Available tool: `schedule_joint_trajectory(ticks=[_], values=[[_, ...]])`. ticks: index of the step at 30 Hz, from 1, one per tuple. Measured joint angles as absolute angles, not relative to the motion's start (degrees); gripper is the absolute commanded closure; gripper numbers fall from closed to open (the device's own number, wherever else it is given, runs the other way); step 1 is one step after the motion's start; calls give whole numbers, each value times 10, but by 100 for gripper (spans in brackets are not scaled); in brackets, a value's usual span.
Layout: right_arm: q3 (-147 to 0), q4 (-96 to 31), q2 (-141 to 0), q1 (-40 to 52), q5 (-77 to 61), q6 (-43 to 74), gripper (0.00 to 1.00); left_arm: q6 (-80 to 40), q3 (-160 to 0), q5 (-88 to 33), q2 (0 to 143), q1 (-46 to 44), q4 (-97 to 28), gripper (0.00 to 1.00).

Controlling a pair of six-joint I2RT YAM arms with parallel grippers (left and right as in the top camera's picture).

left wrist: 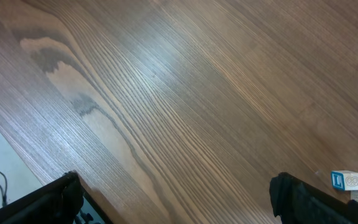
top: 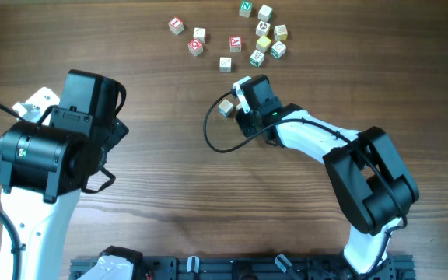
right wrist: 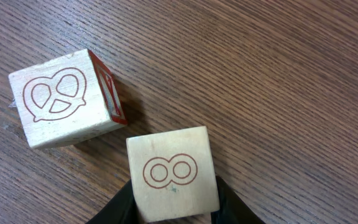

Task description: Form a circle

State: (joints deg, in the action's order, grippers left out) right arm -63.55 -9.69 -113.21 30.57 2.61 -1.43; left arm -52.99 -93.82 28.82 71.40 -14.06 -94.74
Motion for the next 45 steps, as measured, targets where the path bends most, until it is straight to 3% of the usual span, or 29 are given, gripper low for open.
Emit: schedule_joint_trajectory(ticks=[45], values=[[-634,-83,-1133,302,0,-17,81,-530,-938,288,714,-141,-947,0]])
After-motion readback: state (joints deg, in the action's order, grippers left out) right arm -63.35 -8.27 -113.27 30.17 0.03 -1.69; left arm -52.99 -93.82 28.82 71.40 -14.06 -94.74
